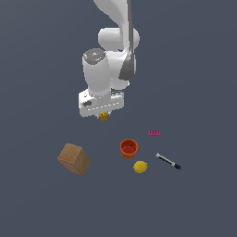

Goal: Pick up a designated object from a clutter of objects.

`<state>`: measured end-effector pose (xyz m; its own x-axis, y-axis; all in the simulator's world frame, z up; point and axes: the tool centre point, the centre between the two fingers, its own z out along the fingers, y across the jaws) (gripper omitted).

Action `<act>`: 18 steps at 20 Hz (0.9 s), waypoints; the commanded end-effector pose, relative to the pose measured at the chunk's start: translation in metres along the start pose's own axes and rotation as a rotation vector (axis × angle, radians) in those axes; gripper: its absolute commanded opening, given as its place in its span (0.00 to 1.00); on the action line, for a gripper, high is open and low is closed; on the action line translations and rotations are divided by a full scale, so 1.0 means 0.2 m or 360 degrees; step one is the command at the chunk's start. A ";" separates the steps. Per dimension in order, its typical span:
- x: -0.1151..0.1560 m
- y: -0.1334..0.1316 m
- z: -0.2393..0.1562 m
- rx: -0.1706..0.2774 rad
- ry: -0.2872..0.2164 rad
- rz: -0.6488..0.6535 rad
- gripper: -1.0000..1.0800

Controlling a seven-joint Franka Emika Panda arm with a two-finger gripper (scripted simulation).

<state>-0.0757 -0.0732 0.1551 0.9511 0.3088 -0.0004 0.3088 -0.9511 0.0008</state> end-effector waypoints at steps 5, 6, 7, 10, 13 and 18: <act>0.00 -0.10 -0.31 -0.0002 -0.0001 0.0000 0.00; 0.00 -0.12 -0.36 -0.0002 -0.0001 0.0000 0.00; 0.00 -0.13 -0.41 -0.0002 -0.0001 0.0000 0.00; 0.00 -0.18 -0.54 -0.0002 -0.0001 0.0000 0.00; 0.00 -0.23 -0.68 -0.0003 -0.0001 -0.0001 0.00; 0.01 -0.30 -0.90 -0.0002 -0.0001 -0.0001 0.00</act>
<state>-0.0914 -0.0203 0.3225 0.9508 0.3097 -0.0001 0.3097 -0.9508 0.0025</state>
